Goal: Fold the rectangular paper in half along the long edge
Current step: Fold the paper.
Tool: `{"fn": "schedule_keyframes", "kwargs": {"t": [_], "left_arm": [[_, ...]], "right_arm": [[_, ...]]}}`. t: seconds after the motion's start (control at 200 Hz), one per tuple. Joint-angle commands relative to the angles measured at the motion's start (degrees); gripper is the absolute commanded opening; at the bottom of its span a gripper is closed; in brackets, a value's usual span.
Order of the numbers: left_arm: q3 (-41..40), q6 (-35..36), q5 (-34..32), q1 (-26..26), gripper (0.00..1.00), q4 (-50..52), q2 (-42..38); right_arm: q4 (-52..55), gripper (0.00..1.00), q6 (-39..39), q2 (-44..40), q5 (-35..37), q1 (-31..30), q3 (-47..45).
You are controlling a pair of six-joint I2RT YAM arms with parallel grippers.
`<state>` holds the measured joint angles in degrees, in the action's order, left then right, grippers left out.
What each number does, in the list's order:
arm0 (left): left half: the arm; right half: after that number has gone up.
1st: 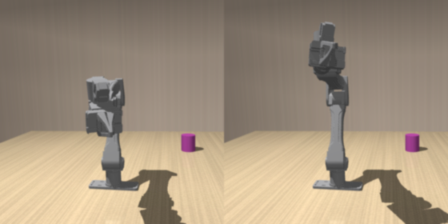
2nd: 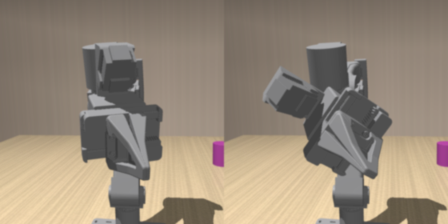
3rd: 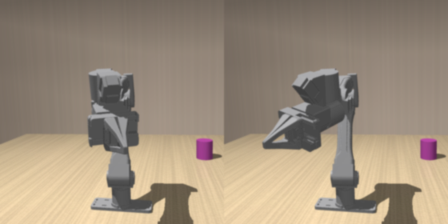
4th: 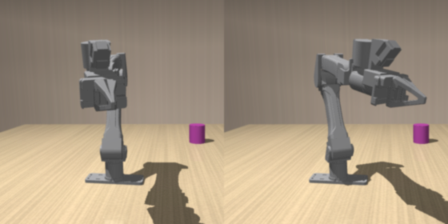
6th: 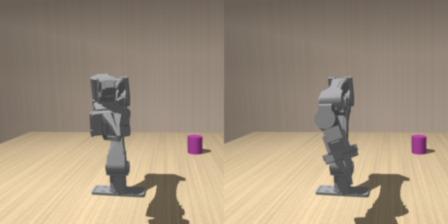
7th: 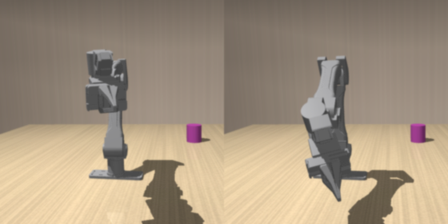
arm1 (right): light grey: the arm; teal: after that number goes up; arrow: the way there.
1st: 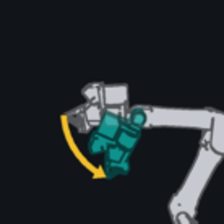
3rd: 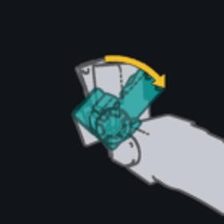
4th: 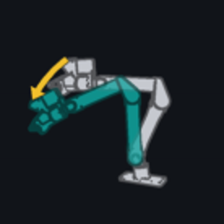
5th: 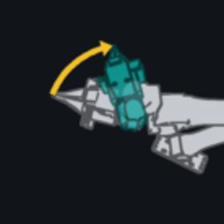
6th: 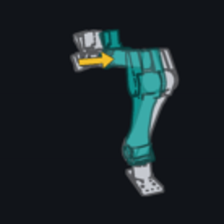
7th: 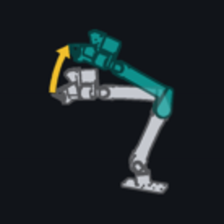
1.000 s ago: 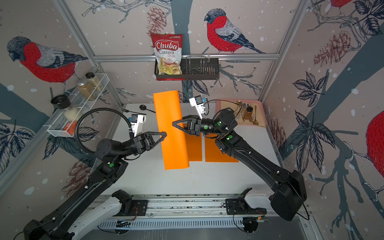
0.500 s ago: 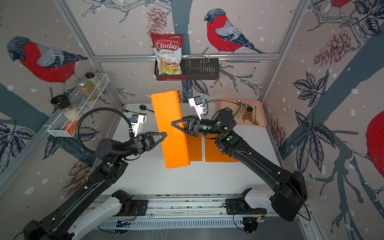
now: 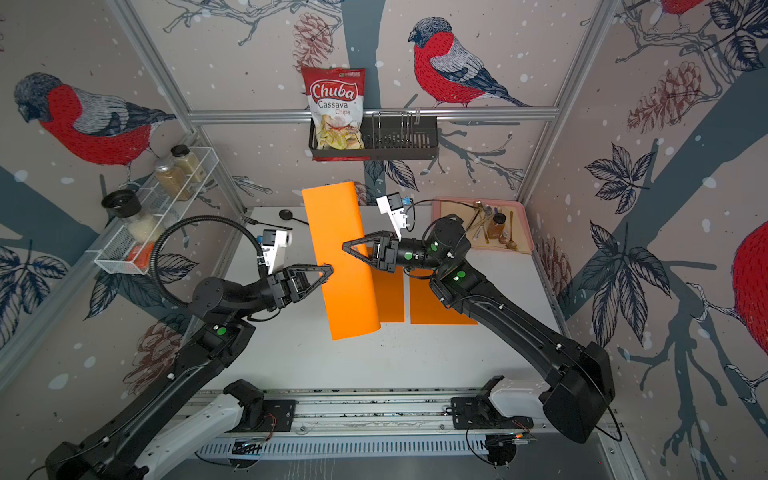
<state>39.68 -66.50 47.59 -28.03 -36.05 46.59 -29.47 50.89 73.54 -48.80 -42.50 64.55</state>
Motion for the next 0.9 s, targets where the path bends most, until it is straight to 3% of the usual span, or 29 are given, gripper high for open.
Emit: {"fn": "schedule_keyframes", "kwargs": {"t": [0.0, 0.23, 0.465, 0.71, 0.895], "left_arm": [[0.4, 1.1, -0.2, -0.1, 0.1, -0.8, -0.3], [0.5, 1.5, -0.3, -0.1, 0.0, -0.5, -0.4], [0.5, 1.8, -0.4, -0.1, 0.0, -0.3, -0.5], [1.4, 4.3, -1.3, -0.1, 0.0, 3.5, -1.1], [2.4, 7.1, -2.9, -0.1, 0.0, 7.8, -1.8]], "right_arm": [[-1.1, 0.26, -0.7, -0.5, 0.5, 0.0, 0.2], [-2.8, 0.27, 0.5, -0.9, 0.6, 0.1, 0.0], [-4.6, 0.27, 1.9, -0.9, 0.8, 0.1, -0.6], [-4.0, 0.48, 1.9, -1.1, 0.8, -0.1, -0.8], [3.9, 0.5, -3.3, -1.5, 1.9, -1.1, 0.8]]}}
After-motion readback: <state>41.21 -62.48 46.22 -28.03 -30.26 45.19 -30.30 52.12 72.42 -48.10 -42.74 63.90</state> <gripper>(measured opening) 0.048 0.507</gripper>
